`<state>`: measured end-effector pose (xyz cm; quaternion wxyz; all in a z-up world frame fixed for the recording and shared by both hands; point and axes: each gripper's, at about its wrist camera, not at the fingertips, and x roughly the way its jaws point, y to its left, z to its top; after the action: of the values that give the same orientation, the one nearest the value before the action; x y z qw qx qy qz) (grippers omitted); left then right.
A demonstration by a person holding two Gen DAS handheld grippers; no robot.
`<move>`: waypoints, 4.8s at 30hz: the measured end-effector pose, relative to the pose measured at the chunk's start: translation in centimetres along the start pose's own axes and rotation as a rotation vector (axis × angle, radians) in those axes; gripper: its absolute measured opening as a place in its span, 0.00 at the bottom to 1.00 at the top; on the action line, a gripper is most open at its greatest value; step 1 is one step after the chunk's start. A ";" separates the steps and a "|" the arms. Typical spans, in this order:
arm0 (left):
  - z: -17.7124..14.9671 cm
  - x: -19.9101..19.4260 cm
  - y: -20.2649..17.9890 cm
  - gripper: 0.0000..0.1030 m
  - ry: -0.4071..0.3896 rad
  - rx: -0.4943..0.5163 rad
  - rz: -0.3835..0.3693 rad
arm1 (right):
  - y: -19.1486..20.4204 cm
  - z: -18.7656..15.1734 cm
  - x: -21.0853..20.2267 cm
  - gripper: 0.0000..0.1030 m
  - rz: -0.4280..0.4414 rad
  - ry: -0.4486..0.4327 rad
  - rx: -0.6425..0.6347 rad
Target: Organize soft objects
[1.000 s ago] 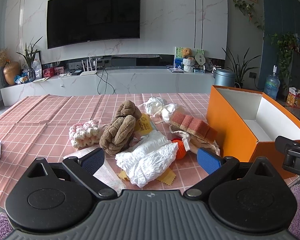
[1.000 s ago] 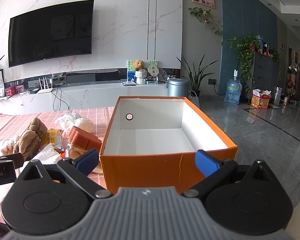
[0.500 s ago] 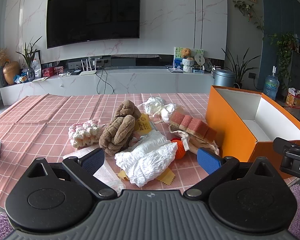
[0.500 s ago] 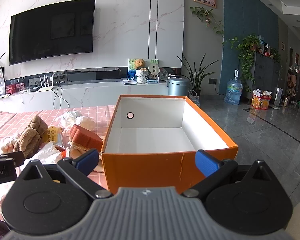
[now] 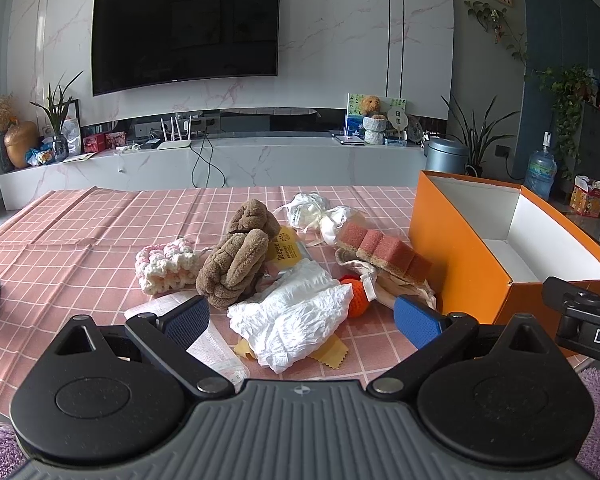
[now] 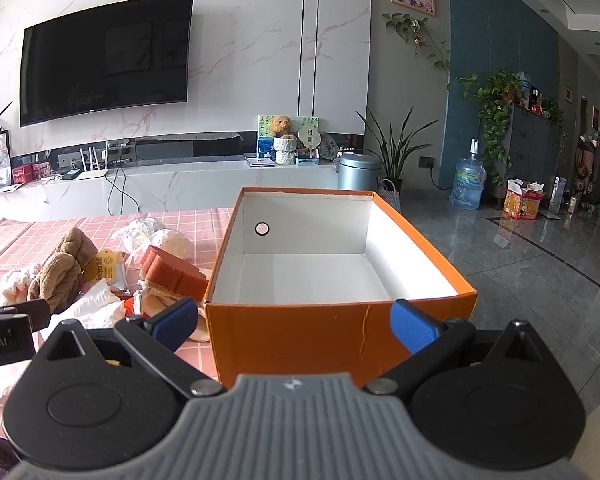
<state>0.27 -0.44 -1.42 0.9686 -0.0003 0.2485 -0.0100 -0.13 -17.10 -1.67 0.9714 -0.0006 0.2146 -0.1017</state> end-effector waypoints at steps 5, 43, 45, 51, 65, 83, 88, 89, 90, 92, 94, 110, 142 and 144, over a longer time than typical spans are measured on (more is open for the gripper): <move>0.0 0.0 0.1 1.00 0.011 0.000 -0.009 | 0.2 0.1 0.0 0.98 0.014 0.005 -0.011; -0.3 7.7 13.3 0.84 0.292 -0.320 0.041 | 14.0 0.8 9.4 0.76 0.534 0.183 -0.330; -0.4 8.5 13.5 0.84 0.304 -0.324 0.059 | 14.3 0.5 10.0 0.74 0.534 0.197 -0.331; -0.8 11.2 13.2 0.85 0.345 -0.290 0.105 | 14.5 -0.1 11.3 0.70 0.526 0.224 -0.335; -1.5 12.2 11.8 0.03 0.283 -0.135 0.153 | 14.1 -0.4 12.4 0.79 0.541 0.261 -0.275; -0.8 10.5 11.6 0.02 0.245 -0.155 0.097 | 19.0 -0.2 15.0 0.69 0.560 0.207 -0.380; -0.7 10.2 11.4 0.02 0.242 -0.157 0.084 | 19.0 0.2 14.1 0.27 0.555 0.167 -0.417; -0.7 10.1 11.4 0.02 0.238 -0.157 0.083 | 19.0 0.3 13.9 0.01 0.561 0.165 -0.424; -0.6 9.9 11.4 0.02 0.234 -0.158 0.082 | 19.0 0.3 13.8 0.00 0.565 0.169 -0.431; -0.5 9.5 11.4 0.02 0.227 -0.161 0.079 | 19.0 0.4 13.5 0.00 0.564 0.165 -0.448; -0.4 9.2 11.4 0.02 0.219 -0.161 0.081 | 18.8 0.5 13.2 0.00 0.565 0.153 -0.447; 1.4 5.6 10.6 0.02 0.129 -0.146 0.070 | 13.4 5.0 8.9 0.00 0.569 0.024 -0.317; 9.6 4.4 -3.4 0.02 -0.065 0.090 -0.251 | -4.6 12.7 6.7 0.00 0.340 -0.135 -0.184; 9.6 5.3 -4.4 0.02 -0.052 0.109 -0.285 | -5.9 12.5 7.9 0.00 0.317 -0.110 -0.178</move>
<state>9.45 -4.97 4.44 0.9620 0.0166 0.2199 -0.1609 10.89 -24.98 6.64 0.9816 -0.0583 0.1668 0.0720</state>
